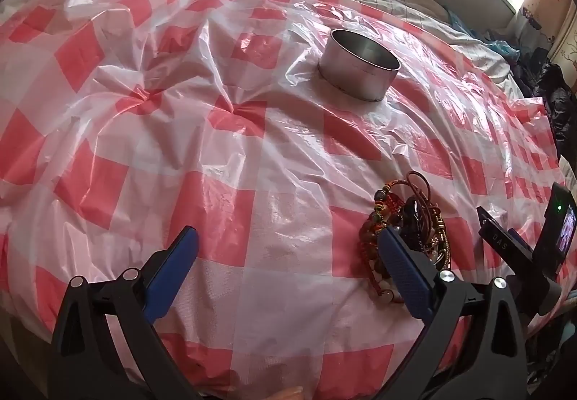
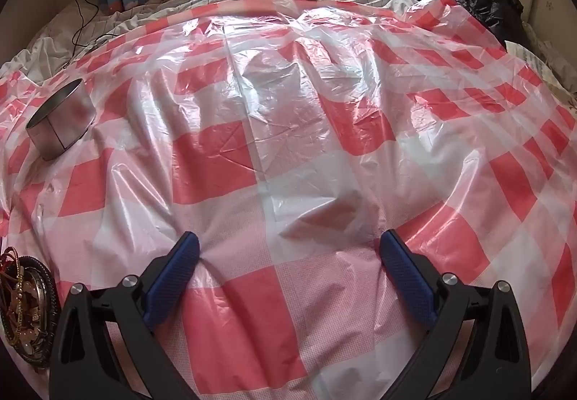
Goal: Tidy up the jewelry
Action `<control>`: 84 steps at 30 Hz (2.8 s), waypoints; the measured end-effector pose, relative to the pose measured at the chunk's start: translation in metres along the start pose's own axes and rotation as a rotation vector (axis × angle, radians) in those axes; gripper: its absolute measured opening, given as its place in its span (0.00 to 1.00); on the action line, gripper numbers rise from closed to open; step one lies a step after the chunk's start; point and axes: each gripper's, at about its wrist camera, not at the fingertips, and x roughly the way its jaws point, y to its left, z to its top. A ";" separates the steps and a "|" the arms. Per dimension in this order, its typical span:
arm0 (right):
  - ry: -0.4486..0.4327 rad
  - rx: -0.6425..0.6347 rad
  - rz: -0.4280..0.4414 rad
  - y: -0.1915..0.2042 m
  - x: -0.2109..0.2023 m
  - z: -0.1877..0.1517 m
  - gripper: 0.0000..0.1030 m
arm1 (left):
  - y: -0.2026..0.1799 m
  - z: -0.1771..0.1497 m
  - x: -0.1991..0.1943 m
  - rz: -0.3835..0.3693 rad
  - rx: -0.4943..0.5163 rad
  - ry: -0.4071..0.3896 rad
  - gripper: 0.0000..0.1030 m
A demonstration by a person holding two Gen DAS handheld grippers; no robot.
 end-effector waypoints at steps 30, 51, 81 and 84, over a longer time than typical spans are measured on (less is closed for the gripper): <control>0.000 0.001 0.001 -0.001 0.000 0.000 0.93 | -0.003 0.000 -0.008 -0.001 0.004 0.011 0.93; 0.000 0.003 0.004 -0.001 0.000 0.000 0.93 | -0.030 -0.005 -0.016 -0.035 0.147 -0.072 0.93; 0.016 -0.007 -0.019 0.005 0.004 0.003 0.93 | -0.019 -0.006 -0.021 -0.052 0.072 -0.122 0.93; 0.016 -0.007 -0.019 0.005 0.004 0.003 0.93 | -0.020 -0.006 -0.020 -0.053 0.072 -0.120 0.93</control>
